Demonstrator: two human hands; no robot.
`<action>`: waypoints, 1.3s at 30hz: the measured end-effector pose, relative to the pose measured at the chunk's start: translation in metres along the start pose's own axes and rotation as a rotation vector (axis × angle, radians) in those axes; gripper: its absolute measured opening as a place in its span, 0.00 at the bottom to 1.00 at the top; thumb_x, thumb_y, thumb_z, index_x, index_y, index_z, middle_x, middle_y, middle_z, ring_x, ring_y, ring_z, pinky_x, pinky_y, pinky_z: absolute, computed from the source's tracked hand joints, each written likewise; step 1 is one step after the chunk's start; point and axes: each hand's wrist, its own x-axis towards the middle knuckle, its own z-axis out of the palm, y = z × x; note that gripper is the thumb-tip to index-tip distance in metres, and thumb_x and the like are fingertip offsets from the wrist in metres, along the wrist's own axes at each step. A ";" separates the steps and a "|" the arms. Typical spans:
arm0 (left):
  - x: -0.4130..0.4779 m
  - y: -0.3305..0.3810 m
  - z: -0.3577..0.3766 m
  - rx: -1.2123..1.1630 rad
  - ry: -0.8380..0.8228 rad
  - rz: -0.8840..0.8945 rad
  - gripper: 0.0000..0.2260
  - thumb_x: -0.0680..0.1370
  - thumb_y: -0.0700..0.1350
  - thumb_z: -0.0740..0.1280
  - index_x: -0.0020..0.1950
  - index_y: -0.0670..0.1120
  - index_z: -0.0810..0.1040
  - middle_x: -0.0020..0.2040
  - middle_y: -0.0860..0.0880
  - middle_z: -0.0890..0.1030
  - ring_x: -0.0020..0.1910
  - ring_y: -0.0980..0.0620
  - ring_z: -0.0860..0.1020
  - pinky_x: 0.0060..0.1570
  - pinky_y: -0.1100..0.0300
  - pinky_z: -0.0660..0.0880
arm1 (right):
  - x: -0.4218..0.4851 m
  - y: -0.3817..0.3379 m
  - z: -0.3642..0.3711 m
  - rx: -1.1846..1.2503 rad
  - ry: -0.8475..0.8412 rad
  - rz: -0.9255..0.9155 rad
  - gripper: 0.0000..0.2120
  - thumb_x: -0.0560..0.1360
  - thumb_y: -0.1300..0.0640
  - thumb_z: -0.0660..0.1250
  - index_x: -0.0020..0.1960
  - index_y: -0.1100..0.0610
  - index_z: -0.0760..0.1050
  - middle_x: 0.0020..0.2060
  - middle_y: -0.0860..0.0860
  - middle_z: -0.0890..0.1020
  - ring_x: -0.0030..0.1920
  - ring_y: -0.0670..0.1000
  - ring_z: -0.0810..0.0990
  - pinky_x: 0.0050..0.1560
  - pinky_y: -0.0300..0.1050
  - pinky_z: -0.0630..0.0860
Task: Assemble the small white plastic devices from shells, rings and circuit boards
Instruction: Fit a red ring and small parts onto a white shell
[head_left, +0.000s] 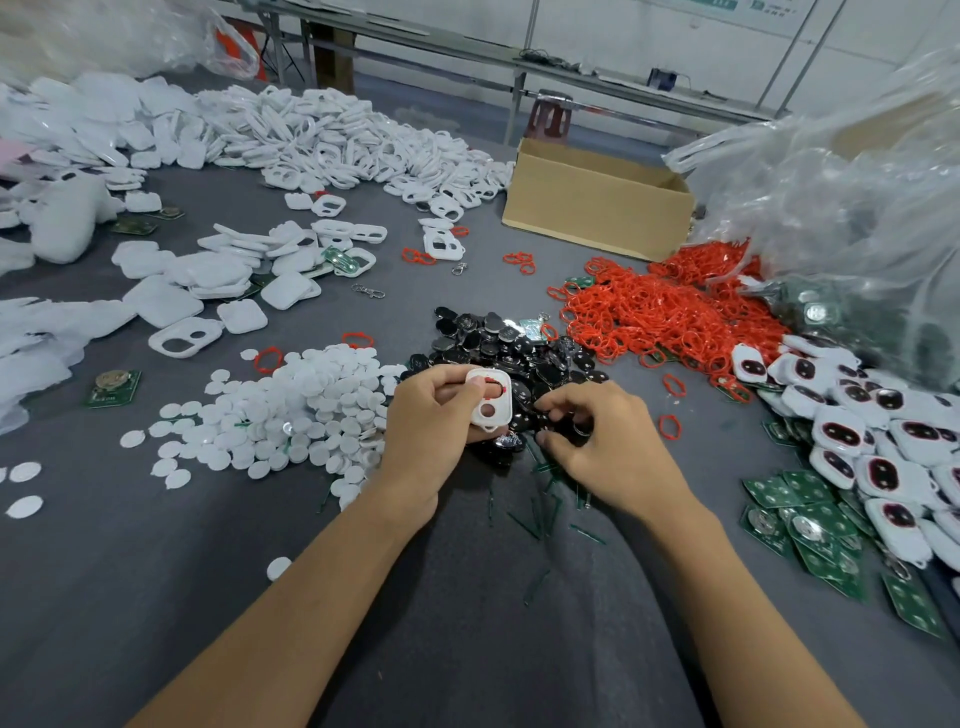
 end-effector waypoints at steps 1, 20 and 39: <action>0.000 0.000 0.000 0.004 -0.006 -0.001 0.08 0.78 0.36 0.66 0.44 0.48 0.81 0.40 0.48 0.86 0.41 0.51 0.83 0.41 0.54 0.83 | 0.000 0.001 0.000 -0.007 0.029 -0.006 0.10 0.70 0.60 0.72 0.50 0.51 0.82 0.40 0.44 0.82 0.45 0.48 0.76 0.48 0.43 0.73; -0.010 0.001 0.007 0.028 -0.288 -0.047 0.08 0.79 0.34 0.66 0.52 0.45 0.81 0.37 0.49 0.82 0.36 0.58 0.77 0.36 0.56 0.81 | -0.001 -0.015 -0.002 0.181 0.212 -0.281 0.09 0.73 0.72 0.65 0.46 0.60 0.77 0.40 0.51 0.79 0.41 0.47 0.75 0.42 0.40 0.72; -0.011 0.001 0.006 -0.045 -0.290 -0.070 0.11 0.78 0.30 0.64 0.52 0.42 0.82 0.43 0.43 0.85 0.40 0.53 0.83 0.39 0.59 0.82 | -0.004 -0.022 0.007 0.164 0.286 -0.272 0.09 0.70 0.70 0.68 0.45 0.58 0.76 0.42 0.47 0.75 0.41 0.44 0.73 0.41 0.40 0.72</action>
